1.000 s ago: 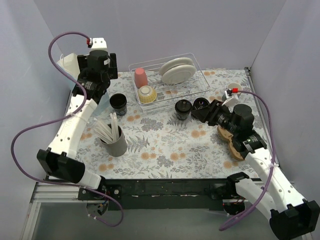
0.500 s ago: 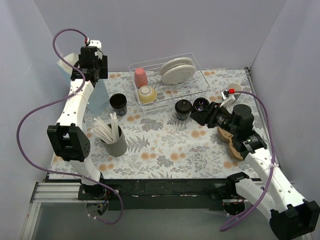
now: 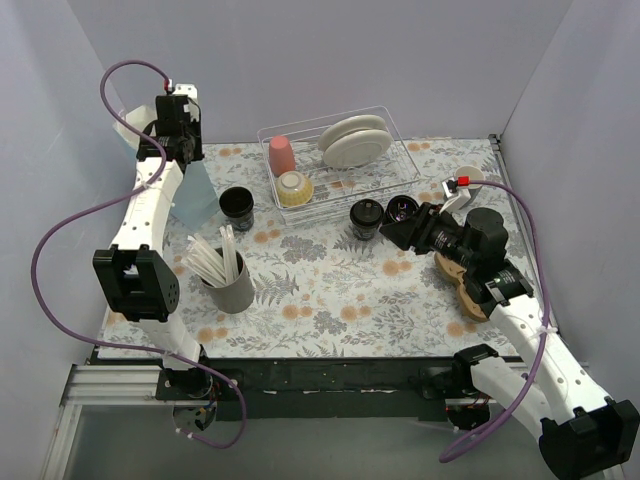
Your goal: Pack the takeout coffee
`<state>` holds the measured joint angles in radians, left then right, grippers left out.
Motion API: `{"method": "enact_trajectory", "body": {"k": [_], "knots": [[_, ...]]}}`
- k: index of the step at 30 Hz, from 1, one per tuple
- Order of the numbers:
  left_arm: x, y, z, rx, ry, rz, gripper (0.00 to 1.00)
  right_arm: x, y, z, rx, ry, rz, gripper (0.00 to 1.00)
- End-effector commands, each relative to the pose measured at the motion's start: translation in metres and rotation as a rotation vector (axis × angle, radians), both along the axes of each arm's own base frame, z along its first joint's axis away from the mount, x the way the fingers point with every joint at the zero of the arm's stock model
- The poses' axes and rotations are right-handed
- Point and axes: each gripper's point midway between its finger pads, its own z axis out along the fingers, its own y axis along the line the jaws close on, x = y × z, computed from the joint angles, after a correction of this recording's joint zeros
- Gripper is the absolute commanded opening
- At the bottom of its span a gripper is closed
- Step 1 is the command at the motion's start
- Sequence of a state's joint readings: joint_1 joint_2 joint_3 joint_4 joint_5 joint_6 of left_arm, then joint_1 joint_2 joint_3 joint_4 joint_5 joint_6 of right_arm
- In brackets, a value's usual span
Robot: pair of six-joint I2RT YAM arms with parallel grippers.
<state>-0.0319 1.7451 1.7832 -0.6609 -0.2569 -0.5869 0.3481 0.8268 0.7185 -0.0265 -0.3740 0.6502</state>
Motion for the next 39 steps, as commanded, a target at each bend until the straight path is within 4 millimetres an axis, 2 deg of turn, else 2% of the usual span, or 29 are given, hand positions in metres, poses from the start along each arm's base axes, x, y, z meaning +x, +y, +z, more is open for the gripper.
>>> {"method": "enact_trajectory", "body": {"k": [1, 2, 4, 5, 9, 10, 13, 14, 16, 17, 19, 21, 23, 24, 25, 26, 29, 31, 37, 39], "knots": [[0.001, 0.006, 0.03, 0.016, -0.058, 0.027, 0.18, 0.002, 0.004, 0.035, 0.032, -0.107, 0.021, 0.55], [0.001, 0.009, 0.037, 0.025, -0.072, 0.035, 0.09, 0.001, 0.003, 0.038, 0.034, -0.113, 0.021, 0.55], [0.006, 0.01, 0.058, 0.034, -0.103, 0.041, 0.0, 0.001, 0.002, 0.038, 0.033, -0.112, 0.017, 0.55], [0.007, 0.012, 0.064, 0.039, -0.112, 0.048, 0.0, 0.0, 0.002, 0.039, 0.033, -0.116, 0.017, 0.55], [0.003, 0.022, 0.109, 0.05, -0.215, 0.118, 0.0, -0.002, 0.001, 0.041, 0.034, -0.114, 0.012, 0.55], [-0.001, 0.023, 0.129, 0.042, -0.259, 0.125, 0.0, -0.003, 0.001, 0.042, 0.035, -0.114, 0.015, 0.55], [-0.01, 0.016, 0.156, -0.002, -0.32, 0.103, 0.0, -0.005, -0.002, 0.047, 0.026, -0.119, 0.004, 0.55], [-0.021, 0.013, 0.174, -0.018, -0.366, 0.09, 0.0, -0.006, -0.003, 0.052, 0.027, -0.136, 0.002, 0.55], [-0.03, 0.0, 0.195, -0.077, -0.419, 0.033, 0.0, -0.007, -0.005, 0.06, 0.025, -0.149, -0.008, 0.55], [-0.046, -0.005, 0.216, -0.102, -0.473, 0.009, 0.0, -0.008, -0.006, 0.063, 0.022, -0.155, -0.011, 0.55], [-0.061, -0.022, 0.24, -0.17, -0.538, -0.069, 0.0, -0.008, -0.009, 0.066, 0.008, -0.158, -0.024, 0.56], [-0.089, -0.035, 0.27, -0.214, -0.622, -0.142, 0.0, -0.01, -0.014, 0.076, -0.007, -0.178, -0.043, 0.56], [-0.107, -0.061, 0.283, -0.305, -0.649, -0.266, 0.0, -0.014, -0.019, 0.086, -0.012, -0.201, -0.059, 0.56], [-0.123, -0.069, 0.291, -0.339, -0.672, -0.306, 0.0, -0.014, -0.022, 0.086, -0.026, -0.199, -0.076, 0.56], [-0.131, -0.075, 0.293, -0.368, -0.676, -0.332, 0.0, -0.016, -0.024, 0.089, -0.029, -0.205, -0.083, 0.56], [-0.142, -0.09, 0.296, -0.429, -0.669, -0.396, 0.0, -0.019, -0.027, 0.097, -0.027, -0.222, -0.093, 0.56], [-0.168, -0.111, 0.287, -0.526, -0.629, -0.482, 0.0, -0.027, -0.035, 0.105, -0.037, -0.231, -0.115, 0.56], [-0.188, -0.133, 0.278, -0.585, -0.584, -0.574, 0.0, -0.034, -0.039, 0.113, -0.036, -0.238, -0.127, 0.56], [-0.217, -0.178, 0.247, -0.752, -0.395, -0.724, 0.0, -0.054, -0.053, 0.121, -0.031, -0.259, -0.168, 0.57], [-0.224, -0.184, 0.24, -0.781, -0.354, -0.738, 0.0, -0.059, -0.056, 0.122, -0.019, -0.255, -0.178, 0.57]]}}
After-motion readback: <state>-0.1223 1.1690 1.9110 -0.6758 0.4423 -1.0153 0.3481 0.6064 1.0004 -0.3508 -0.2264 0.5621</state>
